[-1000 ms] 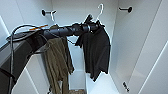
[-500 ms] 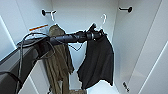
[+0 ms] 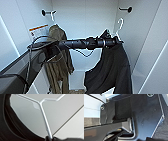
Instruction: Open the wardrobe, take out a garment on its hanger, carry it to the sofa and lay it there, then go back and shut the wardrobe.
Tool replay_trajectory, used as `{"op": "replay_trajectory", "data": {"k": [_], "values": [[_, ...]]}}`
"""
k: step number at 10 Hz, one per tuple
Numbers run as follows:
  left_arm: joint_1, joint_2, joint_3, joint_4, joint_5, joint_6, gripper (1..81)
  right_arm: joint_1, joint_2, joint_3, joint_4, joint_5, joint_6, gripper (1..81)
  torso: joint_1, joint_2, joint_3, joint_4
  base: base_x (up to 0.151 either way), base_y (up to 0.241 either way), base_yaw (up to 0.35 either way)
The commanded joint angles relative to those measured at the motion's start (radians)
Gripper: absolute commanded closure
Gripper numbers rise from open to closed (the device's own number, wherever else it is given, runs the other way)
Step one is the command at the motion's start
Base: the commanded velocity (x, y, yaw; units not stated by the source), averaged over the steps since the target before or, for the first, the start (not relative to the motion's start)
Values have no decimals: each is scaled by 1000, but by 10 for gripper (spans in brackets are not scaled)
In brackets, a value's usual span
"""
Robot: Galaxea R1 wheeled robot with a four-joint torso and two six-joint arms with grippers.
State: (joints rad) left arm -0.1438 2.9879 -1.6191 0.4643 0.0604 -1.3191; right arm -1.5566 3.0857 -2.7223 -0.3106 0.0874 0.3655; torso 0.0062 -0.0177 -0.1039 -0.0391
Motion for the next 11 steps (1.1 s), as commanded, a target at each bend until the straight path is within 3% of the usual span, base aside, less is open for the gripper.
{"op": "replay_trajectory", "data": {"k": [1, 4, 11], "values": [[-181, -39, 15, 17, -77, -2, 811, 37, 6, 7, -2, -44, -2, 10, 0, 0, 0, 0, 0, 0, 0], [-156, -71, 22, 17, -103, -3, 811, 37, 6, 7, -2, -44, -2, 10, 0, 0, 0, 0, -21, 0, 0], [-135, -110, 51, 27, -103, -2, 811, 37, 6, 7, -4, -46, -2, 10, 0, 0, -1, 0, -93, 0, 0]]}}
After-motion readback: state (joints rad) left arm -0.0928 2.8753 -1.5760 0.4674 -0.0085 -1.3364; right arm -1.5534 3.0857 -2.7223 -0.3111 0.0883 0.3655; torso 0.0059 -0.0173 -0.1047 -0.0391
